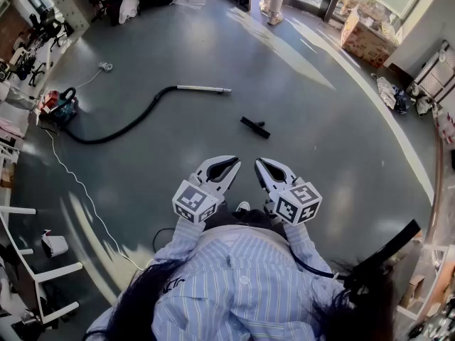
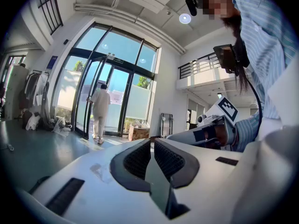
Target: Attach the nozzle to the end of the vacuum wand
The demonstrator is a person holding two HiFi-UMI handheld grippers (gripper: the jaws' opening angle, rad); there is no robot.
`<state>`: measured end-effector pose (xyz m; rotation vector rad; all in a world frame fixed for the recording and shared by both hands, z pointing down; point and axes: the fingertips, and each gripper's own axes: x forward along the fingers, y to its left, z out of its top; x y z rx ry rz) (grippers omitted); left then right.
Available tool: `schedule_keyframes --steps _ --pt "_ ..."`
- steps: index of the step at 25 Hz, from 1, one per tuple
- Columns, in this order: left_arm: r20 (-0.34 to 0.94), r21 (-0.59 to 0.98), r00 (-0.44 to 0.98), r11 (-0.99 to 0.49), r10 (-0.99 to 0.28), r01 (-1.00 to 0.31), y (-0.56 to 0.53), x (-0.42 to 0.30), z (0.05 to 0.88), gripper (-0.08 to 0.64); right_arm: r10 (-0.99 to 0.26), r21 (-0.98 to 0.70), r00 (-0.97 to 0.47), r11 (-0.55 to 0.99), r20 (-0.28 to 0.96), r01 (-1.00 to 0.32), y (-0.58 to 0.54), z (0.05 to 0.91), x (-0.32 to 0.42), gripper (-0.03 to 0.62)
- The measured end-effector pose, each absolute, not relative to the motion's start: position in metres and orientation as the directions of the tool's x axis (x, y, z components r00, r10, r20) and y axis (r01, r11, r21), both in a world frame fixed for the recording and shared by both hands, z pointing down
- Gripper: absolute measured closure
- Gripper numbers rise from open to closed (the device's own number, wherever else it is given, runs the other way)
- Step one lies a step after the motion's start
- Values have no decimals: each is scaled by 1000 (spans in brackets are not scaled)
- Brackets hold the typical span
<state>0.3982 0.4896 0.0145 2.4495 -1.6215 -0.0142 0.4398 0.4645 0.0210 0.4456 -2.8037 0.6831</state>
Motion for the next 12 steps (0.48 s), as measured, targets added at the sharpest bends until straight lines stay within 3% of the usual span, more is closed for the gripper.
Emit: schedule_keyframes --steps 12 --pt "123 220 411 -379 -903 -899 485 404 23 533 -267 -437 -921 819 284 -372 453 31 455 598"
